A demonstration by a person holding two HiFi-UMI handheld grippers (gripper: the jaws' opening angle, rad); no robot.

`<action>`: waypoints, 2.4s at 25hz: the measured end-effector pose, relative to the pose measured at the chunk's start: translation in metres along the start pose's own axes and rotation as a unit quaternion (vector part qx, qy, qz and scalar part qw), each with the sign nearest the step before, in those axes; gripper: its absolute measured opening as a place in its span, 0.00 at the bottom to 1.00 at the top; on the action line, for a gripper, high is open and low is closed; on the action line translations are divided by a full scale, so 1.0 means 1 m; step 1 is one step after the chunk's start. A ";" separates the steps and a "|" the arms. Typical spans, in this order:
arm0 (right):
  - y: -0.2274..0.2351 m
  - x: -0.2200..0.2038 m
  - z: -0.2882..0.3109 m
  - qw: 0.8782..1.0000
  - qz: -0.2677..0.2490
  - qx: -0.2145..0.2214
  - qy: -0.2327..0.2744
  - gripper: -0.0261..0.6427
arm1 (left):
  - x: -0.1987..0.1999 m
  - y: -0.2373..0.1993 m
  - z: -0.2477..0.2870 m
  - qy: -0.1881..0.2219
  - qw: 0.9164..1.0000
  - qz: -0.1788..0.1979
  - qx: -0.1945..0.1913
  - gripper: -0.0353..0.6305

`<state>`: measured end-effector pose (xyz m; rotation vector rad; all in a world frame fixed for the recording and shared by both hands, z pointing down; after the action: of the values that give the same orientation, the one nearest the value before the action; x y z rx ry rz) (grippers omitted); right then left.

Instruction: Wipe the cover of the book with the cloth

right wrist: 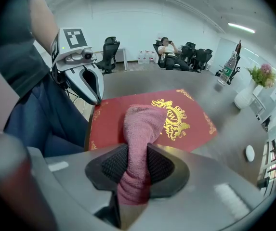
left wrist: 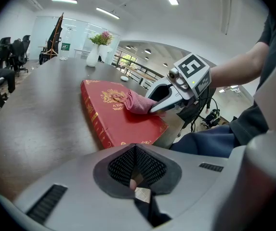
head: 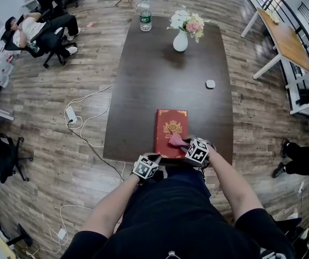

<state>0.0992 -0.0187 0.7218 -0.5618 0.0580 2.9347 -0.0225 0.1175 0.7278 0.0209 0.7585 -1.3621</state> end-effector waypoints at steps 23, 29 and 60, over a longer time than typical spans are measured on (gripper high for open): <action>0.010 -0.037 -0.017 0.999 0.013 -0.011 -0.048 0.21 | 0.003 -0.001 -0.001 -0.002 1.000 0.004 0.002 0.05; 0.009 -0.019 -0.026 1.000 0.009 -0.013 -0.026 0.21 | 0.004 0.001 -0.001 0.005 1.000 0.021 0.003 0.05; -0.060 0.117 0.042 0.994 -0.095 0.056 0.004 0.21 | -0.005 0.000 -0.005 0.003 1.000 0.009 0.014 0.05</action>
<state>-0.0140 0.0596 0.7165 -0.5301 0.1599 2.7255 -0.0253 0.1240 0.7262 0.0546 0.7432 -1.3569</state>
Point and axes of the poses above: the fingertips, and each gripper's own axes: z forward along the fingers, y to its right, x out of its top, the point moved 6 cm from there along -z, backward along the fingers, and after that the axes turned 6 degrees about -y, right-handed, at the moved point
